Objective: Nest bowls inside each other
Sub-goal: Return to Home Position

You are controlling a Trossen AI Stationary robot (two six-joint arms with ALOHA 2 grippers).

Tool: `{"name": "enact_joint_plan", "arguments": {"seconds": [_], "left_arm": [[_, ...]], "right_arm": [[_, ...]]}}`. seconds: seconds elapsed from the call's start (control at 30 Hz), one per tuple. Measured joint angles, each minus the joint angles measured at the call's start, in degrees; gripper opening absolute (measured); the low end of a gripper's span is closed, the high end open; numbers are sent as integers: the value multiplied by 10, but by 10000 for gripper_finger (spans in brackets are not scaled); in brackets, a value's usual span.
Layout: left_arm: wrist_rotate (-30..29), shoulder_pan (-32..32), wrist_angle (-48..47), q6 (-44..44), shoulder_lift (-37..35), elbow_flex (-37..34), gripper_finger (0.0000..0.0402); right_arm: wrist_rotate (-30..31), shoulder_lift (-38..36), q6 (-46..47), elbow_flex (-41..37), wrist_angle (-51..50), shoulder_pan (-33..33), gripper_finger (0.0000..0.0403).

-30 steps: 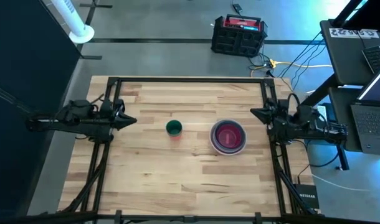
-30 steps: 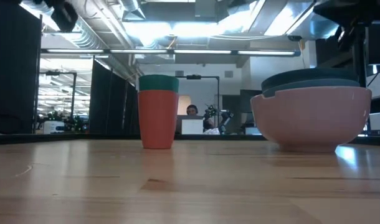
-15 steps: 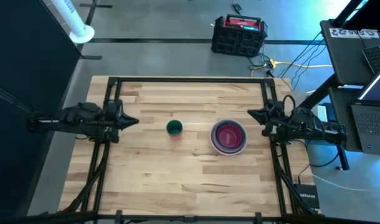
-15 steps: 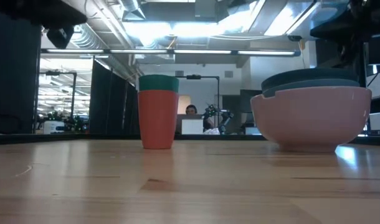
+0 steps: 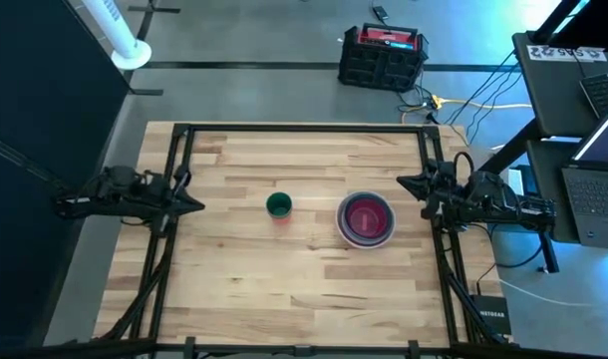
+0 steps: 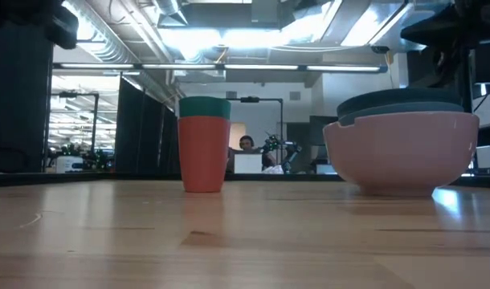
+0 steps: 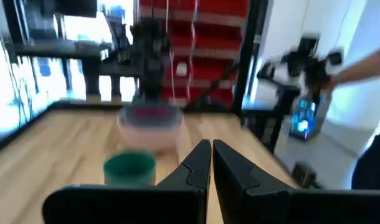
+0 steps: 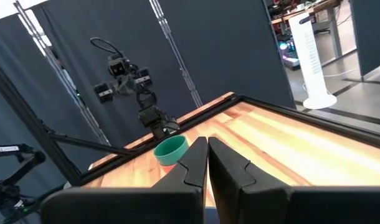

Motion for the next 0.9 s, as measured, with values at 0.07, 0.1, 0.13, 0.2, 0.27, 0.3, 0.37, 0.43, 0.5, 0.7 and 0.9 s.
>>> {"name": "enact_joint_plan", "arguments": {"seconds": [0.07,0.1,0.13,0.2,0.27,0.3,0.37,0.43,0.5,0.7,0.9], "left_arm": [[3,3,11,-2,1,-16,0],[3,5,20,-4,1,-26,0],[3,8,29,-6,1,-35,0],[3,12,46,-9,0,-53,0],[3,16,64,-12,0,-71,0],[4,18,73,-14,0,-81,0],[4,23,91,-17,-1,-99,0],[4,27,108,-20,-1,-117,0],[4,36,123,-21,-1,-132,0],[4,74,196,-20,-1,-184,0],[-4,114,257,-25,-1,-224,0]], "right_arm": [[-1,0,-1,0,-1,0,1],[-2,0,-1,0,-2,0,1],[-2,0,-2,0,-2,0,1],[-3,0,-3,0,-3,0,1],[-4,-1,-4,0,-4,0,1],[-4,-1,-5,0,-4,0,1],[-5,-1,-6,0,-5,0,1],[-6,-1,-7,0,-6,0,1],[-6,-1,-12,0,-6,0,1],[-6,-1,-19,0,-9,0,1],[-5,-1,-19,0,-19,0,1]]}}
